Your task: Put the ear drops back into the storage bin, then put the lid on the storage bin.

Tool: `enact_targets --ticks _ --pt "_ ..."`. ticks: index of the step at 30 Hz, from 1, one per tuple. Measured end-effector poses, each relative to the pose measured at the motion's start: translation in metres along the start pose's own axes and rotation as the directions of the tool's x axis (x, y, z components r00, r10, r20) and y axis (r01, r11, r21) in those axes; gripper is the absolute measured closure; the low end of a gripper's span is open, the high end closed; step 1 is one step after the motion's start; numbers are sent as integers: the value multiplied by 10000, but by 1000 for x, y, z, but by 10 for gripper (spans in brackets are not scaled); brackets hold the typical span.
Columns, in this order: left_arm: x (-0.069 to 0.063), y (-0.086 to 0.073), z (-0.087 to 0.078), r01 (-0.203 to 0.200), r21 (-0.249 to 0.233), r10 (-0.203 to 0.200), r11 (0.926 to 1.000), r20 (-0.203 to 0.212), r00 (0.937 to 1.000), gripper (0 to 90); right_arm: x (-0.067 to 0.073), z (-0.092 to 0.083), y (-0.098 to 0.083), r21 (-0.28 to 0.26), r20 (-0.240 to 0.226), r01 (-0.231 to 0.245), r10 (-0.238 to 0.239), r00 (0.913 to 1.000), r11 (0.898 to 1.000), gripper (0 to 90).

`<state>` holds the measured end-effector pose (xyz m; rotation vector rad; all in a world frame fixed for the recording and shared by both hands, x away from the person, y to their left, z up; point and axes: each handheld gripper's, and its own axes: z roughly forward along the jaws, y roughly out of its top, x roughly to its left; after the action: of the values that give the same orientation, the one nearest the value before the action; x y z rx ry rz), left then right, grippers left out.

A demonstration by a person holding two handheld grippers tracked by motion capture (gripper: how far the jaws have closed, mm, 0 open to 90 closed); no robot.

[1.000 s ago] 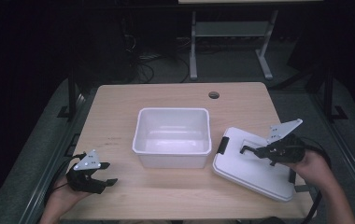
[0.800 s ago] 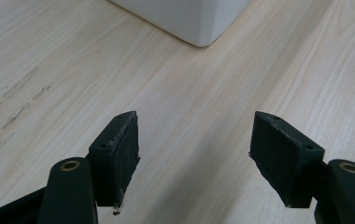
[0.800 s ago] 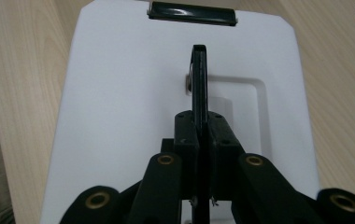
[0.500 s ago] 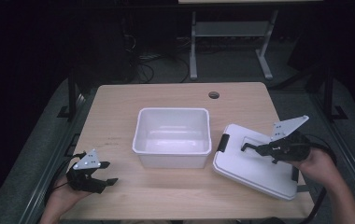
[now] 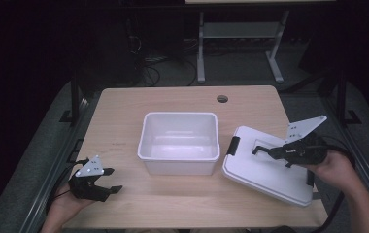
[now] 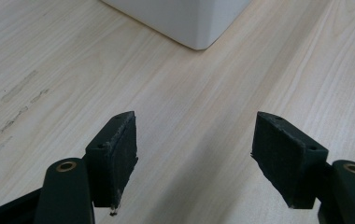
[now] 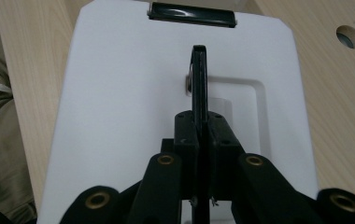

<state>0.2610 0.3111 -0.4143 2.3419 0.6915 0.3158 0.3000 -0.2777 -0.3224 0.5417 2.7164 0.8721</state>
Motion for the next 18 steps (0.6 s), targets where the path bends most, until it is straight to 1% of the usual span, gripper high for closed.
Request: enact_targets --ticks 5,7,14,18 --pt "-1 0 0 -16 10 16 10000 -12 10000 306 -2 -6 3 75 58 -11 11 10000 10000 837" --pt "-1 -1 -1 4 -68 -4 10000 10 10000 306 -3 -7 3 7 22 -27 27 10000 10000 837" --pt "1 -1 -1 61 -80 -61 9999 30 10000 306 -4 -16 6 -33 15 -74 74 10000 10000 837" --pt "1 -1 -1 60 -77 -60 10000 39 10000 306 -4 -20 8 -57 102 -24 24 9999 10000 837"
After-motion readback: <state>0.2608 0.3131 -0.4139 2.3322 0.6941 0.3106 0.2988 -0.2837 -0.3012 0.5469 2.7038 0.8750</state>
